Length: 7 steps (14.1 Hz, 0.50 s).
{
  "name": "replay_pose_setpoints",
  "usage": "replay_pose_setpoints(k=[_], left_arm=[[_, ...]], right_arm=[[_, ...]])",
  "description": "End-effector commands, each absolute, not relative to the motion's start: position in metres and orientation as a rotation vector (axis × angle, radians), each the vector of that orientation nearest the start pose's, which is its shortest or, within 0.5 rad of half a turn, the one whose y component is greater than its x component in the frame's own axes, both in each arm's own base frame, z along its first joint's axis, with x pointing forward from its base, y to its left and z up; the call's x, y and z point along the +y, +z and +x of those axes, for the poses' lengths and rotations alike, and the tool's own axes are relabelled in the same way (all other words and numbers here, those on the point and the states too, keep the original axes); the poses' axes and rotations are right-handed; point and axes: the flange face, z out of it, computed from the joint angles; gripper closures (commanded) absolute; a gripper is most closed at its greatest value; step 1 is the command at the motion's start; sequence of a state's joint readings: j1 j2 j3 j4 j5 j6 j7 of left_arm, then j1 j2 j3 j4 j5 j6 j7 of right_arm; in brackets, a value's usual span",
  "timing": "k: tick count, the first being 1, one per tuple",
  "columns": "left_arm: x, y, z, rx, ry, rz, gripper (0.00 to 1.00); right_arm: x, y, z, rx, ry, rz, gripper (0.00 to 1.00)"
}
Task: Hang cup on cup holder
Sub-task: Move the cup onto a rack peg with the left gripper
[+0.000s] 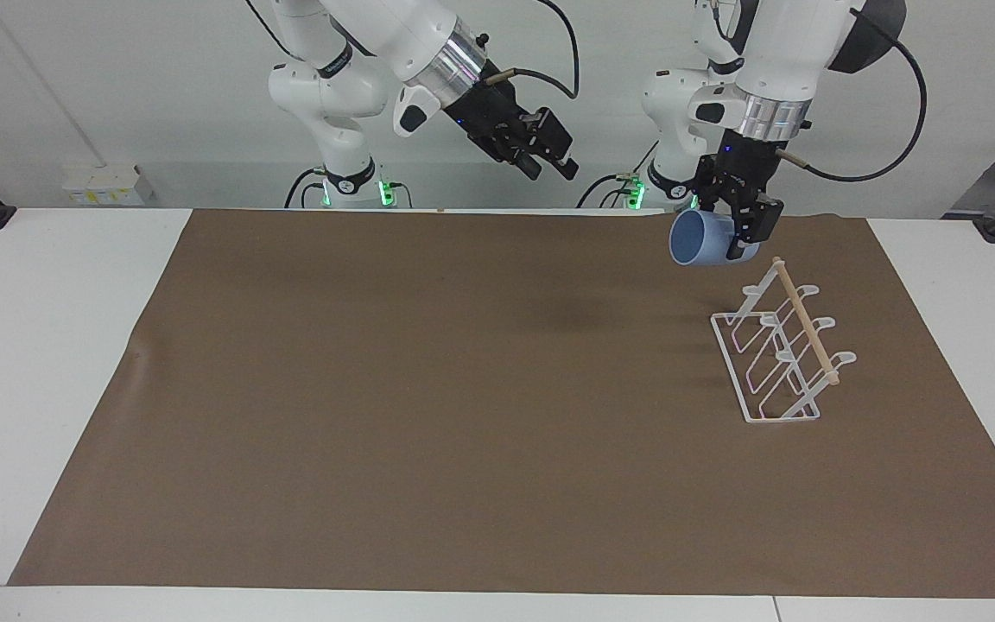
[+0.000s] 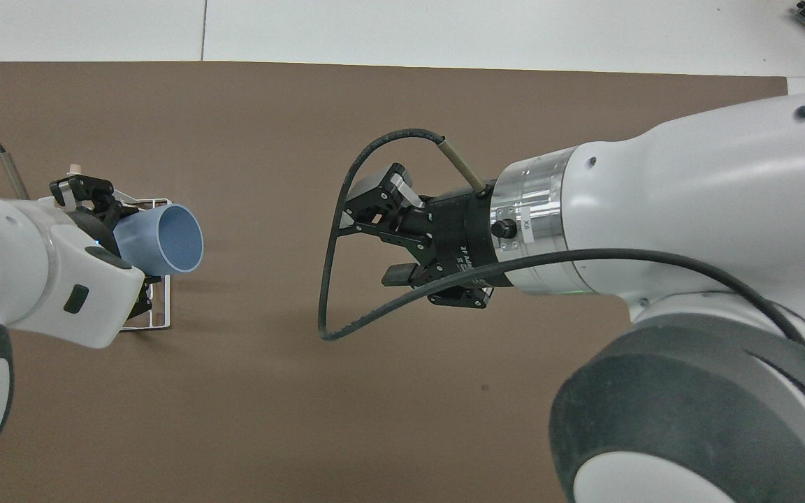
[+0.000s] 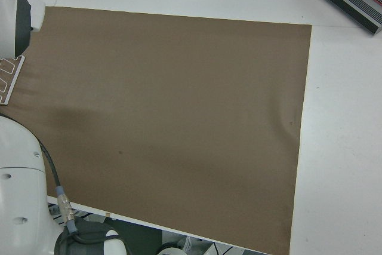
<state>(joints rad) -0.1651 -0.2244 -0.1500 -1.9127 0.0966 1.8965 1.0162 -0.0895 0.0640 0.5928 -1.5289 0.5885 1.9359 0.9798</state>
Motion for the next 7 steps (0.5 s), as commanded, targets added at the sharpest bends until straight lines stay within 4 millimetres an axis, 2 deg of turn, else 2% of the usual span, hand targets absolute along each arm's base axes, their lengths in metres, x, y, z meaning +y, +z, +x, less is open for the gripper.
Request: replay_pose_setpoints(k=[1, 4, 7], left_arm=[[-0.152, 0.601, 0.488, 1.797, -0.088, -2.165, 1.0], [-0.151, 0.576, 0.507, 1.791, 0.047, -2.069, 1.0], [-0.145, 0.564, 0.518, 1.747, 0.14, -1.959, 1.0]], right_arm=[[0.306, 0.659, 0.52, 0.603, 0.096, -2.442, 0.27], [0.299, 0.654, 0.523, 0.485, -0.02, -2.566, 0.27], [0.291, 0.649, 0.526, 0.338, -0.131, -2.698, 0.27]])
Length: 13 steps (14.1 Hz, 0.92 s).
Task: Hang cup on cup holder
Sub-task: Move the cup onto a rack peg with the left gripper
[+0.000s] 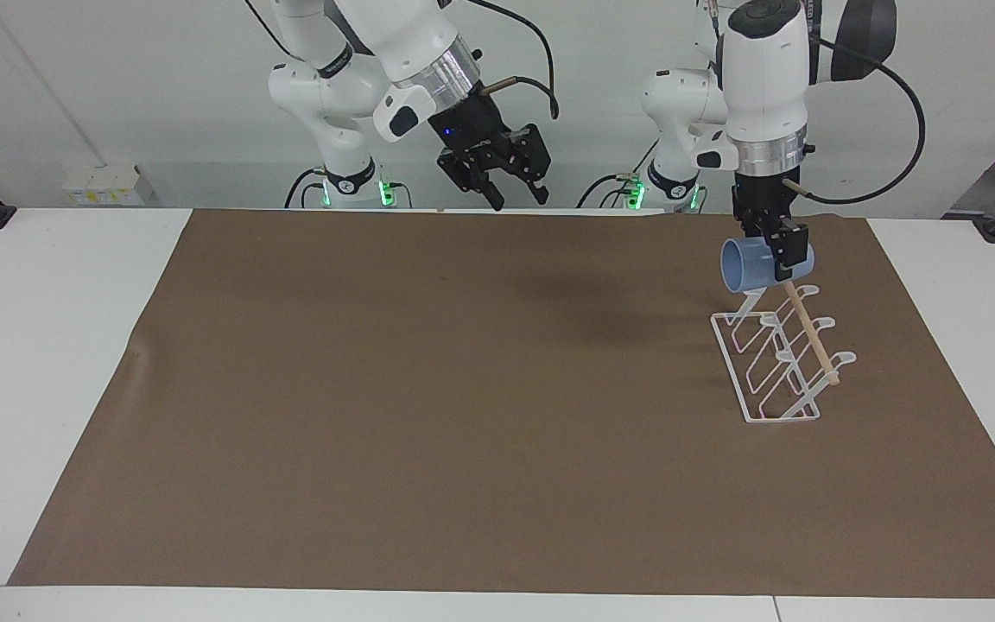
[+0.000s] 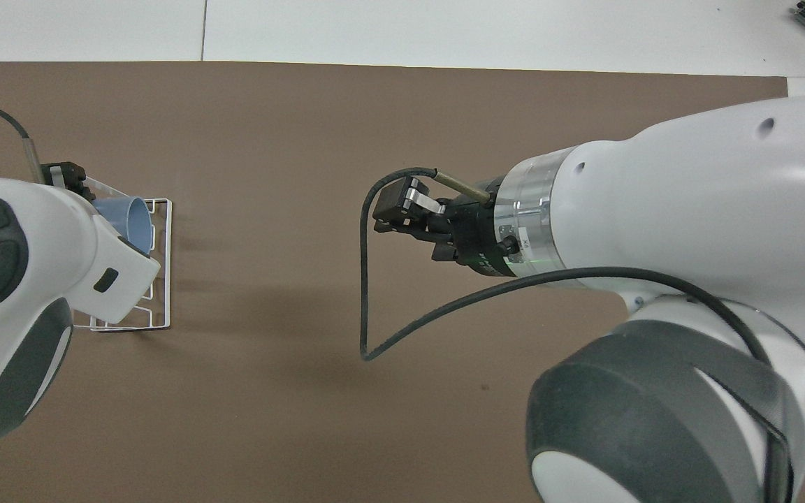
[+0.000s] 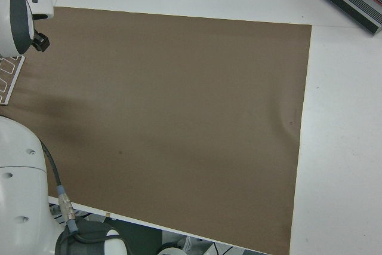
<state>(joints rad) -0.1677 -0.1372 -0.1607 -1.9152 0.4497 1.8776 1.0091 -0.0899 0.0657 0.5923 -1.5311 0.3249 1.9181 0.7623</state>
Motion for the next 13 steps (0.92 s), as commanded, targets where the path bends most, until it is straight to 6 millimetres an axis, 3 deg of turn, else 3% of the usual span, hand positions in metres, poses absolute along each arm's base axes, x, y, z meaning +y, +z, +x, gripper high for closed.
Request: replay_pose_setpoints(k=[1, 4, 6, 13], left_arm=[[-0.137, 0.55, 0.528, 1.735, 0.194, -1.943, 1.0], [-0.136, 0.524, 0.548, 1.713, 0.355, -1.786, 1.0], [-0.152, 0.525, 0.545, 1.724, 0.368, -1.755, 1.0], [-0.143, 0.52, 0.548, 1.707, 0.39, -1.739, 1.0]], right_arm=[[0.288, 0.648, 0.526, 0.297, -0.161, -2.742, 0.27], [0.272, 0.643, 0.532, 0.164, -0.229, -2.851, 0.27], [0.259, 0.642, 0.537, 0.056, -0.262, -2.902, 0.27], [0.217, 0.637, 0.552, -0.347, -0.316, -3.028, 0.28]])
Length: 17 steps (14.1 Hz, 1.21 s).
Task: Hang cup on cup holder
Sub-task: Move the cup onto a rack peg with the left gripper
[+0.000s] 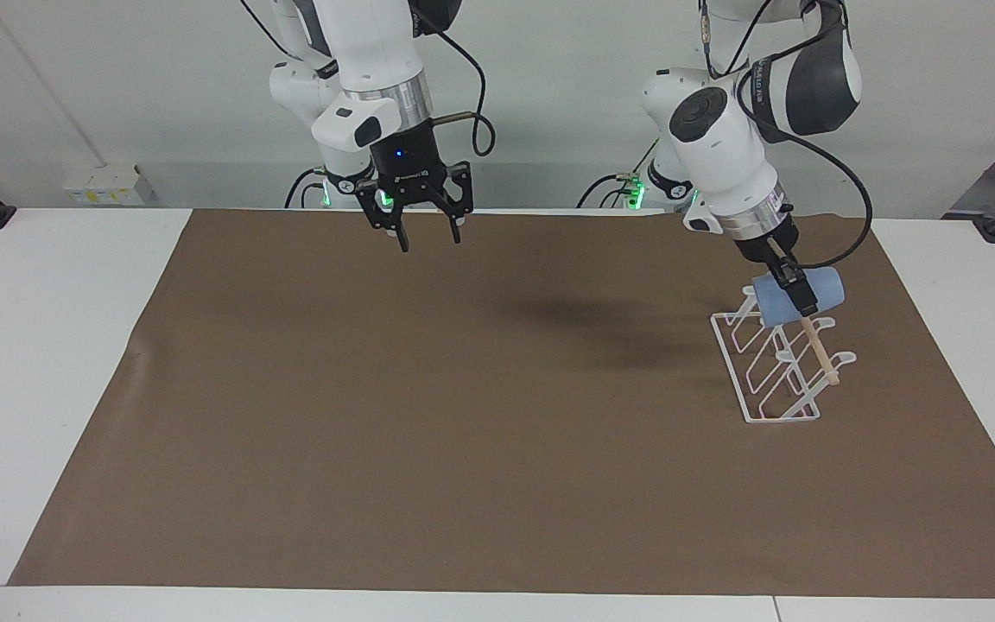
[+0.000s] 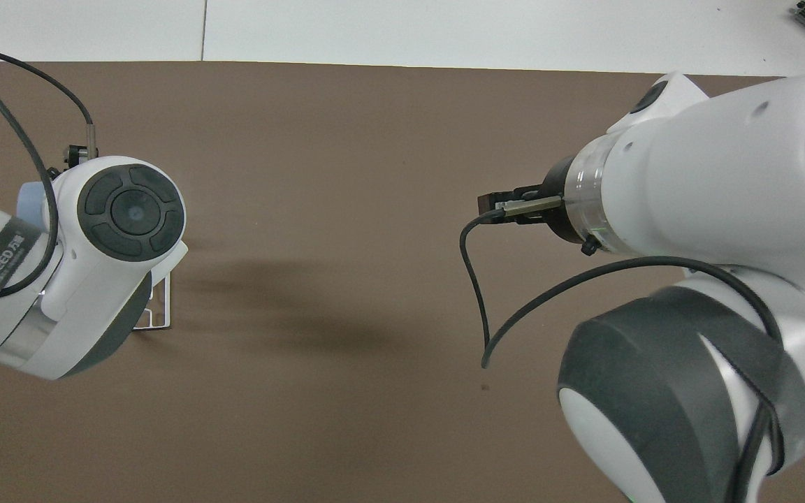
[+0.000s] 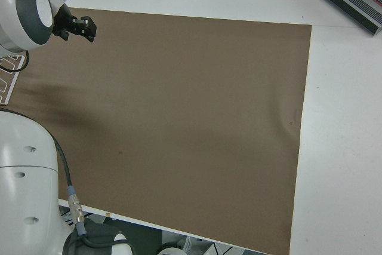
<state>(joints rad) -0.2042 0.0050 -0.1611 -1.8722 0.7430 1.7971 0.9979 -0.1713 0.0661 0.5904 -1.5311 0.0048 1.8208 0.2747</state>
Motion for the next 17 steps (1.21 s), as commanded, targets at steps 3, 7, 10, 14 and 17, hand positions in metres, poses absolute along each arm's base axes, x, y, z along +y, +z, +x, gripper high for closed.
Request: replay_pose_setpoints(k=[3, 7, 10, 14, 17], left_arm=[[-0.137, 0.516, 0.549, 1.701, 0.401, -1.74, 1.0], [-0.137, 0.514, 0.55, 1.685, 0.408, -1.696, 1.0], [-0.133, 0.498, 0.553, 1.648, 0.488, -1.559, 1.0], [-0.124, 0.483, 0.553, 1.559, 0.491, -1.544, 1.0], [-0.125, 0.452, 0.567, 1.508, 0.592, -1.423, 1.0]], right_arm=[[0.2, 0.637, 0.558, -0.544, -0.339, -3.08, 0.28], [0.171, 0.633, 0.564, -0.658, -0.291, -3.1, 0.3], [0.153, 0.629, 0.566, -0.711, -0.228, -3.147, 0.31], [0.127, 0.617, 0.567, -0.715, -0.108, -3.168, 0.31], [0.117, 0.605, 0.565, -0.686, -0.028, -3.174, 0.31]])
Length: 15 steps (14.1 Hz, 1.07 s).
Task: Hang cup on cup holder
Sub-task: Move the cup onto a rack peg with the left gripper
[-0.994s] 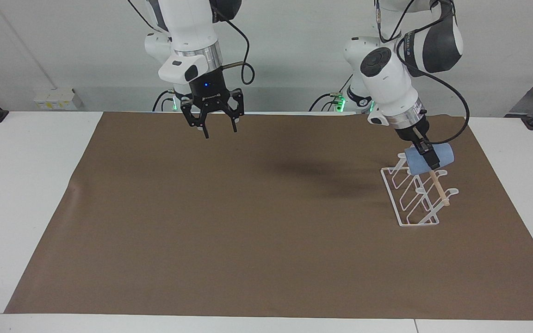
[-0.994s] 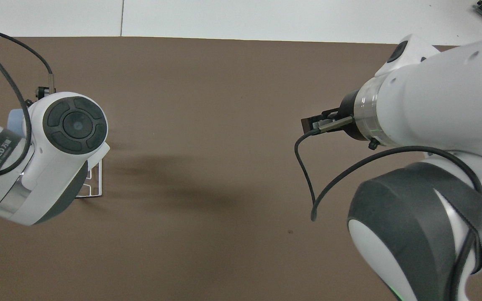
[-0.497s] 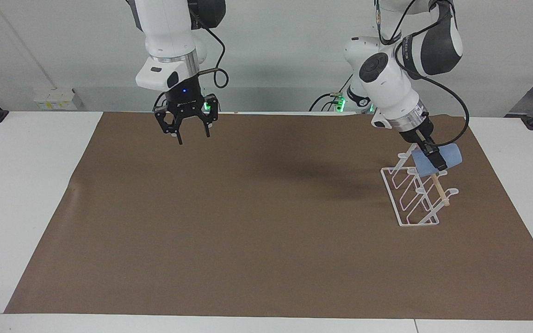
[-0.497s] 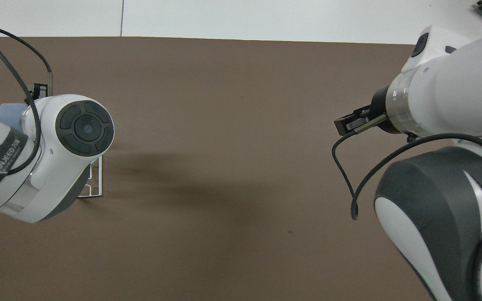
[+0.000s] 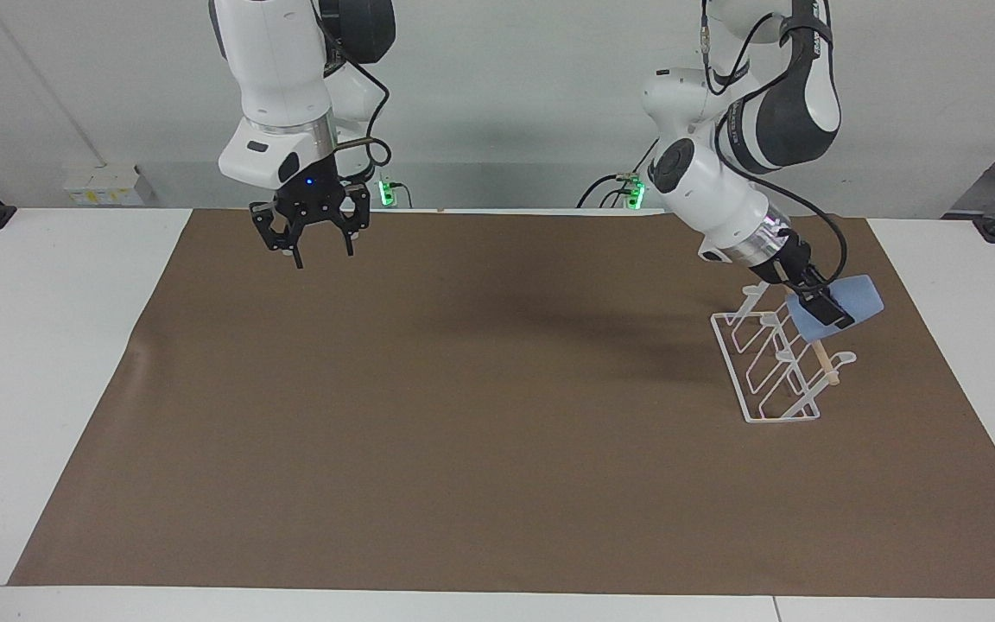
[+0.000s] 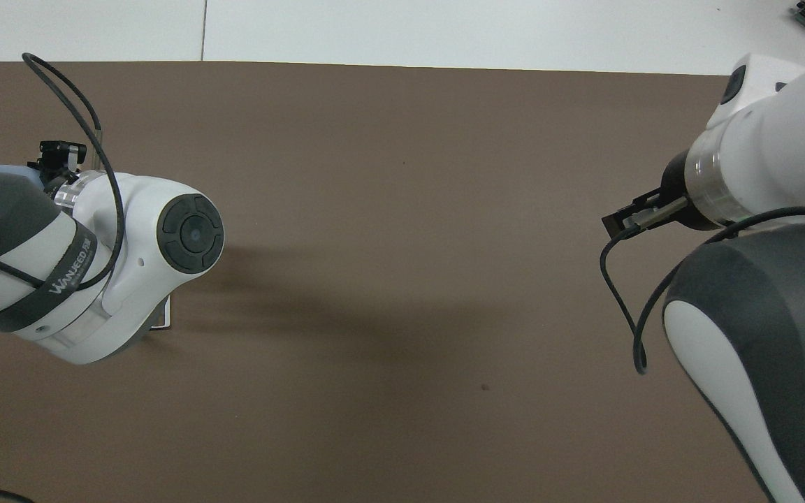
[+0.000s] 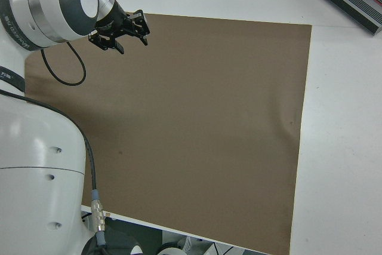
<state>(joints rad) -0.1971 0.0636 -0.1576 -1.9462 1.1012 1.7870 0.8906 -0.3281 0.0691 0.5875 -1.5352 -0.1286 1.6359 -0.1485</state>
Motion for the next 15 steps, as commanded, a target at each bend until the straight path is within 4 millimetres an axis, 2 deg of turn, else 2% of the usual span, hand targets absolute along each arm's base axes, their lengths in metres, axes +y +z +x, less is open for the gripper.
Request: replay_pose_setpoints(k=[1, 2, 3, 4, 8, 10, 14, 15], left_arm=[[-0.126, 0.45, 0.568, 1.492, 0.584, -1.428, 1.0], [-0.125, 0.449, 0.569, 1.482, 0.594, -1.413, 1.0], [-0.125, 0.44, 0.573, 1.471, 0.609, -1.385, 1.0], [-0.125, 0.435, 0.576, 1.444, 0.598, -1.365, 1.0], [-0.134, 0.437, 0.573, 1.429, 0.604, -1.343, 1.0], [-0.139, 0.437, 0.571, 1.432, 0.605, -1.338, 1.0], [-0.143, 0.438, 0.568, 1.432, 0.61, -1.336, 1.0], [-0.144, 0.437, 0.568, 1.434, 0.607, -1.336, 0.29]], right_arm=[[0.108, 0.6, 0.566, -0.657, -0.008, -3.173, 0.3], [0.097, 0.593, 0.567, -0.621, 0.011, -3.175, 0.28], [0.086, 0.59, 0.568, -0.588, 0.02, -3.173, 0.25], [0.084, 0.59, 0.568, -0.563, 0.016, -3.157, 0.24], [0.071, 0.567, 0.567, -0.508, 0.075, -3.164, 0.24], [0.055, 0.55, 0.566, -0.479, 0.108, -3.168, 0.2], [0.044, 0.551, 0.569, -0.447, 0.087, -3.171, 0.1], [0.035, 0.551, 0.571, -0.421, 0.082, -3.176, 0.09]])
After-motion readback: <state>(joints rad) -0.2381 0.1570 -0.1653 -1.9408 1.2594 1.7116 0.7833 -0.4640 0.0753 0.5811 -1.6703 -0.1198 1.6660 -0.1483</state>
